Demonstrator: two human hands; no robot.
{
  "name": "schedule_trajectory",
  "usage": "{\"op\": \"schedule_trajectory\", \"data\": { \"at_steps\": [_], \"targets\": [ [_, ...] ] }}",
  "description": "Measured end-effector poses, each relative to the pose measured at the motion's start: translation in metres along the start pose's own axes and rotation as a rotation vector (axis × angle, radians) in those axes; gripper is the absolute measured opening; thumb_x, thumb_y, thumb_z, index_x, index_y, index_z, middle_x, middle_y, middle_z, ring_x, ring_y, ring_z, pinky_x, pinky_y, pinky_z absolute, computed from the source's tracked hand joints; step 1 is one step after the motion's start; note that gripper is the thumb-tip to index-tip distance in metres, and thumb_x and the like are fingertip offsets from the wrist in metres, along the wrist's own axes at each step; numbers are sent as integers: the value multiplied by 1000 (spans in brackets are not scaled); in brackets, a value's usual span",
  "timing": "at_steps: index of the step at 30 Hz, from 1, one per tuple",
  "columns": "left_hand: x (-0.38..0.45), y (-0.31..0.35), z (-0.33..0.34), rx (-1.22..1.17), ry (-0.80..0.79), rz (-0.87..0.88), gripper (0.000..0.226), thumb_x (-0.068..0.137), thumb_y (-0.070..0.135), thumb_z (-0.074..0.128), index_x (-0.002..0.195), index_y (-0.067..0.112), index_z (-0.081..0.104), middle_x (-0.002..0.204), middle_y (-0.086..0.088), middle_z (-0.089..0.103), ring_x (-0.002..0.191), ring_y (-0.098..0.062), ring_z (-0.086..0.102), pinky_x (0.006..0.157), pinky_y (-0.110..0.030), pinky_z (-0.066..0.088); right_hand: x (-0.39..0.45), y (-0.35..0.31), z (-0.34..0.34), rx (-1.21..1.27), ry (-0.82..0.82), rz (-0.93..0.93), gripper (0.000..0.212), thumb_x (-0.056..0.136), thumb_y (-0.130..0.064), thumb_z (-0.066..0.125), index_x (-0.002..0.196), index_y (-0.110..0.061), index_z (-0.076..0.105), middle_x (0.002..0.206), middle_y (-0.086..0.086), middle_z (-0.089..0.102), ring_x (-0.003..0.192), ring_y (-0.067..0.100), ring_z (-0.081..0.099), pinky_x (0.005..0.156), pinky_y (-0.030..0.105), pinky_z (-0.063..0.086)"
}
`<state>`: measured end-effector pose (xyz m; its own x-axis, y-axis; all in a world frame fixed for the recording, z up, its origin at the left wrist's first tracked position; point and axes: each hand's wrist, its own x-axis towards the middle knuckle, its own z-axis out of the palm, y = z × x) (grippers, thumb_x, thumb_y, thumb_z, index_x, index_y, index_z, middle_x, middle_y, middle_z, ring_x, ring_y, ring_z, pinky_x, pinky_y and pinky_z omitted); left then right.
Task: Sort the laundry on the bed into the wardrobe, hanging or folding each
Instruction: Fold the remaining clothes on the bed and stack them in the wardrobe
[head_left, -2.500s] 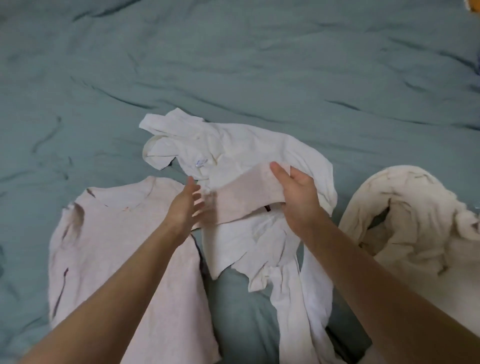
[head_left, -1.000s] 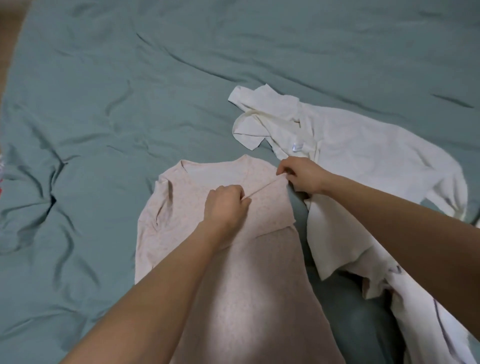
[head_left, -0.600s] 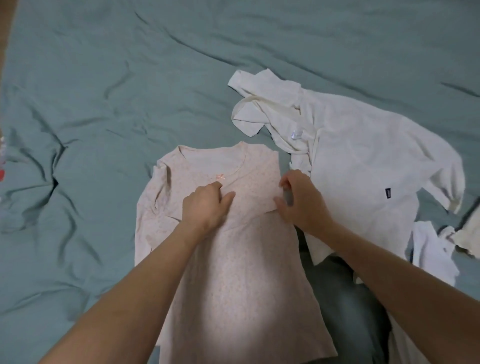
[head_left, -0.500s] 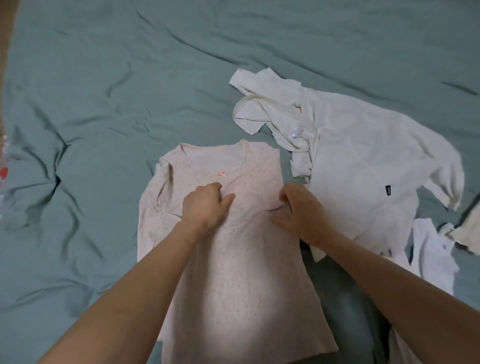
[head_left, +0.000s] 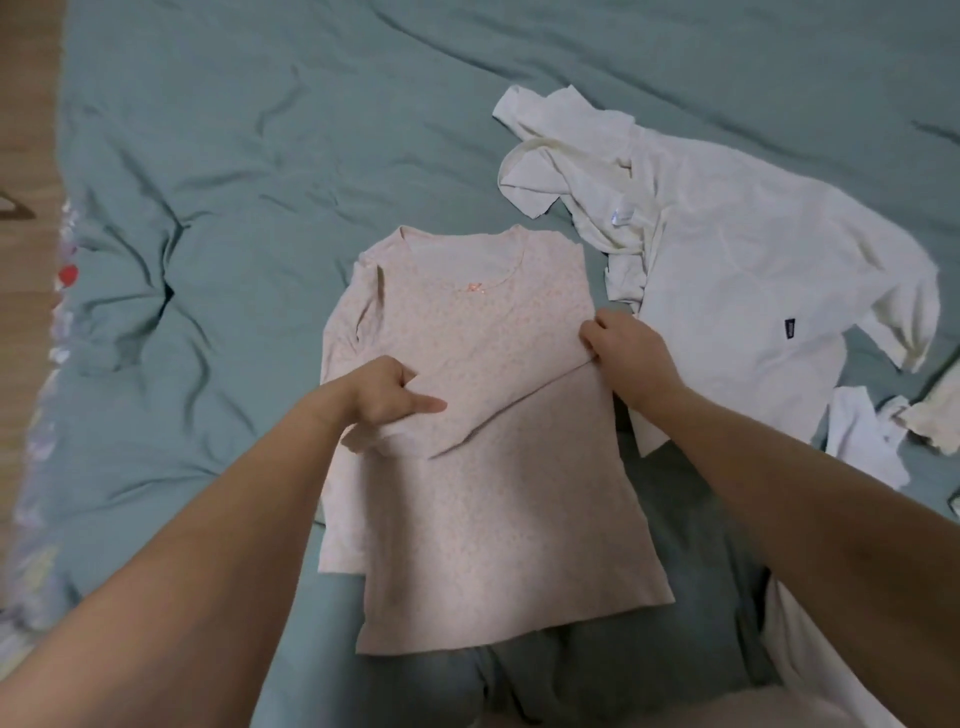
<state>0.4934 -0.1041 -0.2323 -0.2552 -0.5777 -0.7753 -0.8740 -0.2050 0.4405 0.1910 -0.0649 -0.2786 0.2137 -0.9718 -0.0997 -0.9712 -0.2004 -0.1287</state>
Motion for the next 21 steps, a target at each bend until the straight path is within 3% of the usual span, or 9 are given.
{"op": "schedule_trajectory", "data": {
  "at_steps": [3,6,9,13,16,19,21],
  "targets": [
    [-5,-15,10,-75,60,-61,35,80,42,74,80,7,71,85,-2,69,82,-18,59,80,-28,45,1,-2,-3,-28,-30,8,14,75,11,62,79,-2,56,79,18,54,69,30,49,55,31,30],
    [-7,-26,26,10,151,-128,34,82,37,73,63,16,55,66,3,55,75,-19,53,70,-29,43,2,-4,-1,-70,-46,26,14,76,12,61,81,0,58,83,19,55,75,32,51,58,33,32],
    [-10,-34,36,98,258,-205,33,84,38,69,64,21,50,71,5,54,81,-20,53,72,-31,44,2,-6,3,-103,-11,37,19,67,15,68,74,0,58,74,19,55,66,32,53,55,33,36],
    [-16,-39,42,88,232,-248,35,82,42,70,65,20,50,71,3,55,77,-20,54,67,-29,39,1,-8,10,-119,46,45,30,54,18,75,66,-1,56,63,16,53,55,29,51,50,29,38],
    [-25,-44,43,208,200,-308,22,75,38,73,80,22,58,85,6,62,86,-17,59,69,-27,40,5,-18,7,-182,78,66,23,62,12,72,72,-2,57,71,15,54,63,29,51,56,33,41],
    [-35,-55,37,233,164,-379,16,71,29,72,80,21,61,85,4,67,82,-17,65,65,-25,44,2,-46,6,-42,123,-161,16,77,4,64,91,-2,61,91,15,59,78,28,55,66,37,46],
    [-44,-65,32,264,199,-394,13,74,27,67,81,20,59,86,2,66,84,-20,64,68,-28,47,-10,-77,14,97,46,-376,28,85,-9,62,112,-3,61,116,17,61,102,32,59,83,42,51]
  ]
}}
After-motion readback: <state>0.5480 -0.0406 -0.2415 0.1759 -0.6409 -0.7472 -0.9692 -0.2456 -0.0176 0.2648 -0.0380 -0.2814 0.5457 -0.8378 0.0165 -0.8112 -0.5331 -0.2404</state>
